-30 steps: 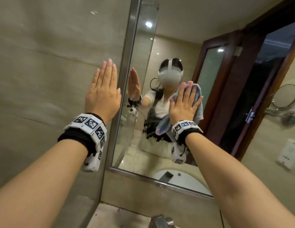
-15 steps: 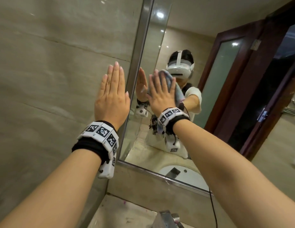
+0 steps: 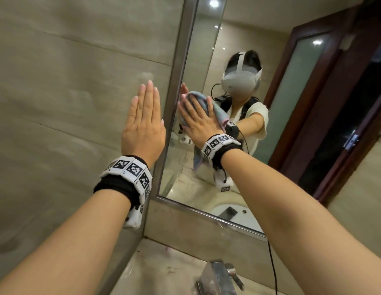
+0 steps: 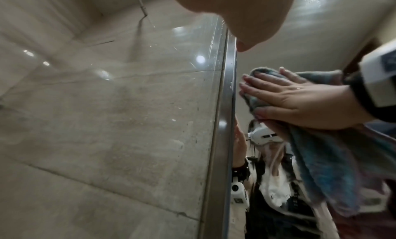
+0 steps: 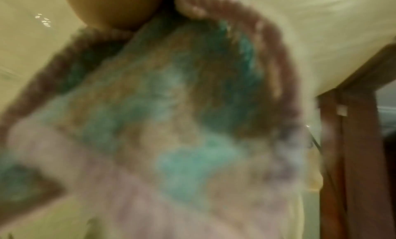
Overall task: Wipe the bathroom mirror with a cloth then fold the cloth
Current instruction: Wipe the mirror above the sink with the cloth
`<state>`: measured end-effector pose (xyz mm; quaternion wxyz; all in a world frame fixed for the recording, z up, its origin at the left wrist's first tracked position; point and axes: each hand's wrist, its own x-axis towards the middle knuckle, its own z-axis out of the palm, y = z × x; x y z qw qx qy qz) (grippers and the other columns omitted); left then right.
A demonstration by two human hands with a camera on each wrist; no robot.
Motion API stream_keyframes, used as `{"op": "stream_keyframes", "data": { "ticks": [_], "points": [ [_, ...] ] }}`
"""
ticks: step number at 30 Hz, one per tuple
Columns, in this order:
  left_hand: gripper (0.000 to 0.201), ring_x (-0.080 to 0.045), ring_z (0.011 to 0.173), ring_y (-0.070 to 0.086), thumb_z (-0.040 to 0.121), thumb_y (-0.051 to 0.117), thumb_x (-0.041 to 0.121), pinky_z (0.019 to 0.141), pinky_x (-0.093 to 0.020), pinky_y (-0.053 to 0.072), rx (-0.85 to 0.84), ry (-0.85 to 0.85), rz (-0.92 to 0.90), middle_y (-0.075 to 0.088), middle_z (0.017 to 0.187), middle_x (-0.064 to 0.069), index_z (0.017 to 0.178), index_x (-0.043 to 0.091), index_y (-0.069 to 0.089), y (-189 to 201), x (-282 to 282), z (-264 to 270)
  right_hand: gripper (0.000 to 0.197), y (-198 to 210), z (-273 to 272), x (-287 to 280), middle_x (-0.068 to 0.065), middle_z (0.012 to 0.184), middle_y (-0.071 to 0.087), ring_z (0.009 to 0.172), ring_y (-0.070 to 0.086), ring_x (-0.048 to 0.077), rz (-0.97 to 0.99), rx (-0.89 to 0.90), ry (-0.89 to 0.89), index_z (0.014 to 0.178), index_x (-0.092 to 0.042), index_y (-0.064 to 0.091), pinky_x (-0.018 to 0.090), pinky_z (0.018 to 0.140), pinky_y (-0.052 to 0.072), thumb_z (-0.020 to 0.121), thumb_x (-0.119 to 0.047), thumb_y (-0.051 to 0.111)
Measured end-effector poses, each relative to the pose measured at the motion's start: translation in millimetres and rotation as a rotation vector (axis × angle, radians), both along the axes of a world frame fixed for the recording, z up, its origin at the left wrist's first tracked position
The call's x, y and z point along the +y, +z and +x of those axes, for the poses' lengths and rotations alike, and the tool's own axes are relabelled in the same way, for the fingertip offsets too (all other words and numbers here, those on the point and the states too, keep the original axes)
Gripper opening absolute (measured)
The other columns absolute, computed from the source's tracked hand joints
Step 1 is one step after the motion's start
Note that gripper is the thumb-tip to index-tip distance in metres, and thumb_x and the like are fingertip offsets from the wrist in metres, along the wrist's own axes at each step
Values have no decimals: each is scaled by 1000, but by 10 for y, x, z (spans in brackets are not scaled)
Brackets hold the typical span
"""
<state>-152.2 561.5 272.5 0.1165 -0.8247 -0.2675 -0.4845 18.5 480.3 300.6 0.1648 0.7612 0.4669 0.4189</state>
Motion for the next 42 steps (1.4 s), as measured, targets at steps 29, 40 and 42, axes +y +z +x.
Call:
{"op": "stream_keyframes", "data": {
  "ticks": [29,40,42],
  "points": [
    [66,-25,144,6,96,36,20,115,-30,-13,20,66,-8,6,155,-17,146,-1,-1,-733,-59,-88,66,-565,62,-427,14,157,7,145,6,34,554,162,-170,150,-14,6,57,107,-17,95,-45,23],
    [64,-26,143,16,95,38,19,114,-31,-8,4,118,40,16,154,-17,146,-2,7,-872,-22,-24,62,-970,-84,139,8,158,-3,145,-3,30,102,90,-21,150,-16,-2,57,104,-26,98,-30,29],
    [66,-27,143,13,96,37,19,114,-31,-9,14,110,45,13,154,-18,146,-2,-1,-891,-21,-30,62,-1005,-84,103,8,158,0,145,0,30,70,99,7,150,-17,2,53,102,-28,97,-31,32]
  ]
}}
